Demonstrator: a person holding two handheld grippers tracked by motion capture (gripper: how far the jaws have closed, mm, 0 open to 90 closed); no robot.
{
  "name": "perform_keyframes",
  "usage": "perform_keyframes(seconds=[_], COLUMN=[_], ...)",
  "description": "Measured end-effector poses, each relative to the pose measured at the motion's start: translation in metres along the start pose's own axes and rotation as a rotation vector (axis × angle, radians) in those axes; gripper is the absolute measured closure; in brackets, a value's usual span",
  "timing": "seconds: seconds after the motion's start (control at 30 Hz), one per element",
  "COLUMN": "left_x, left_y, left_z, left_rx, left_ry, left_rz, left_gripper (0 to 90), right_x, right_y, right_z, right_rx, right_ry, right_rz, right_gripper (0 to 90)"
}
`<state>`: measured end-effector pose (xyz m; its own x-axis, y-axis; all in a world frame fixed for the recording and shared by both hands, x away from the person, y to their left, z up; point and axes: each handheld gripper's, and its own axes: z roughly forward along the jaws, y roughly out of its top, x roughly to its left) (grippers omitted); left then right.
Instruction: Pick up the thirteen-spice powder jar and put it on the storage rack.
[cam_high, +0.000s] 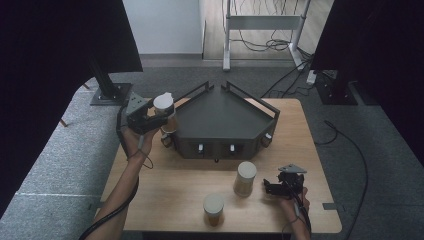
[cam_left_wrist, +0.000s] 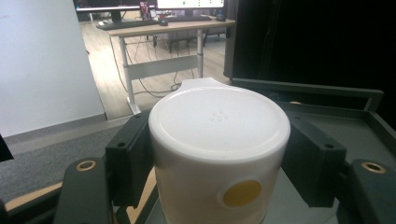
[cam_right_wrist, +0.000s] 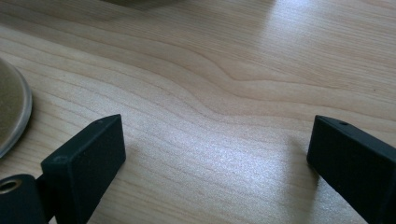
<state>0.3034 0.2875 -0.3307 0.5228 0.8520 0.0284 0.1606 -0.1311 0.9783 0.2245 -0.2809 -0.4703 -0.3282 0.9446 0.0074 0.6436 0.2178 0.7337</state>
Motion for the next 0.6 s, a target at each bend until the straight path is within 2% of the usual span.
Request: perform_keyframes(seconds=[0.2,0.6], left_x=[-0.003,-0.007], left_y=[0.0,0.006], left_z=[0.01,0.03], left_rx=[0.001,0.005], left_ry=[0.001,0.03], left_rz=[0.007,0.014], left_gripper=[31.1,31.1], right_x=[0.0,0.0], right_y=[0.0,0.0], right_z=[0.0,0.0], right_rx=[0.0,0.0], right_ry=[0.001,0.003], right_rz=[0.0,-0.001], right_gripper=[3.7,3.7])
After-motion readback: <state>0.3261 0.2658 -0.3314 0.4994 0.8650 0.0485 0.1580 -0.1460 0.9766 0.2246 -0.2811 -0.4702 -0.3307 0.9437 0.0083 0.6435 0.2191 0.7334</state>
